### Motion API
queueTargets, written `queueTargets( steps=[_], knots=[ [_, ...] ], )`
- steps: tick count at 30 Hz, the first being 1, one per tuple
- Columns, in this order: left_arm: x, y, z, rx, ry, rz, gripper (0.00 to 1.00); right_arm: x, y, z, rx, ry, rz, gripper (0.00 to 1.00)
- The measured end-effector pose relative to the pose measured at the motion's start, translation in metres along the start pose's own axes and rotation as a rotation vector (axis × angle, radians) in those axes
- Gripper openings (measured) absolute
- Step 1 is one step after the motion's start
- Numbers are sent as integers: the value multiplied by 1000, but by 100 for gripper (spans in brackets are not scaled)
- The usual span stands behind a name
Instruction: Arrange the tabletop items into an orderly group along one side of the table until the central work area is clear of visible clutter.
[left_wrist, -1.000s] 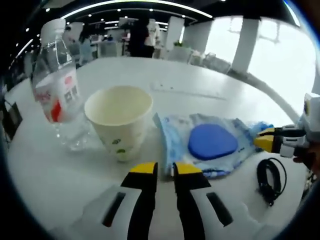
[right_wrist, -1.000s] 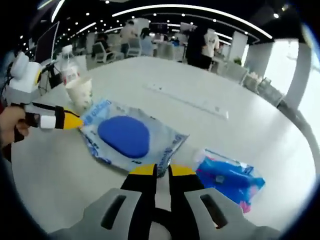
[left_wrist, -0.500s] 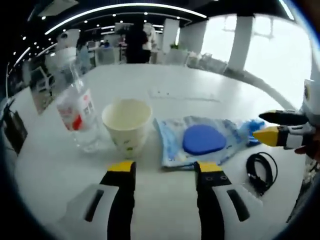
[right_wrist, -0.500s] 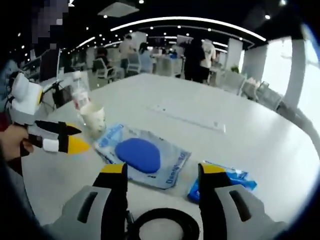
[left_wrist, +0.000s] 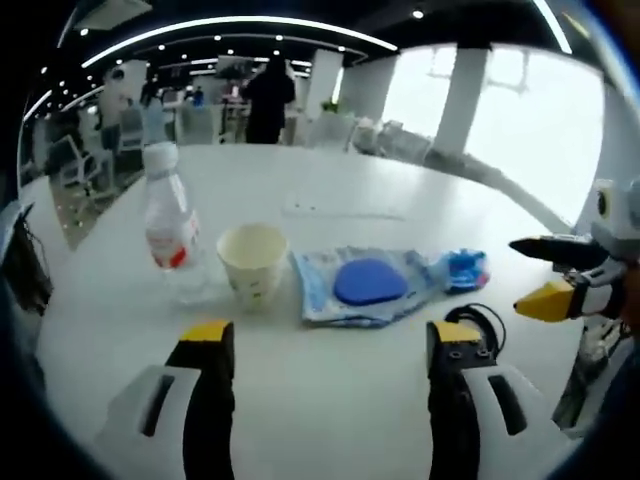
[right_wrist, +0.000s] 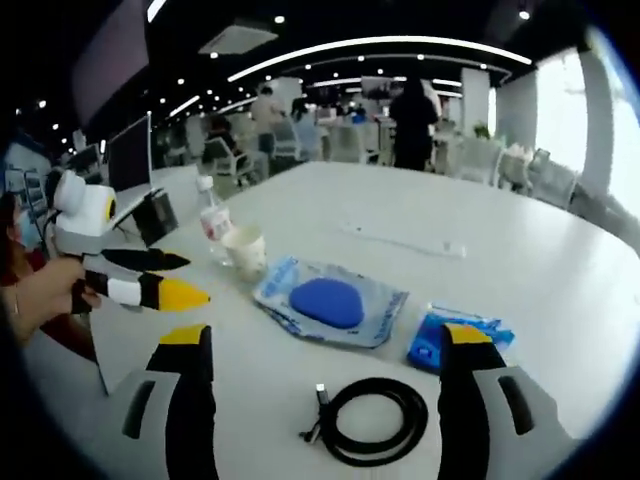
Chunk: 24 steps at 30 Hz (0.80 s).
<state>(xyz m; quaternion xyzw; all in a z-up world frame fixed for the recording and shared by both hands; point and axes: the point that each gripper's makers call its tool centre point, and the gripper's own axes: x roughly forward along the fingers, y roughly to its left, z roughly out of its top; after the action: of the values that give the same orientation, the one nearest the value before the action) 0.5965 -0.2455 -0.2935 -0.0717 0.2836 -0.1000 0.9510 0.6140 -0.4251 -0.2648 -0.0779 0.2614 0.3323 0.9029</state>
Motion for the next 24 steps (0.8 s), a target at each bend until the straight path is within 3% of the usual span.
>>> queueTargets(
  steps=[2, 9, 17, 24],
  knots=[
    [-11, -4, -1, 7, -5, -18, 82, -11, 12, -3, -14, 1, 29, 99],
    [-38, -9, -7, 53, -16, -50, 99, -39, 34, -17, -22, 9, 64, 100],
    [-74, -8, -28, 132, -3, -58, 99, -62, 53, -36, -22, 9, 45, 100],
    [-100, -3, -47, 133, 1, -59, 99, -78, 61, -58, -35, 37, 19, 100]
  ],
)
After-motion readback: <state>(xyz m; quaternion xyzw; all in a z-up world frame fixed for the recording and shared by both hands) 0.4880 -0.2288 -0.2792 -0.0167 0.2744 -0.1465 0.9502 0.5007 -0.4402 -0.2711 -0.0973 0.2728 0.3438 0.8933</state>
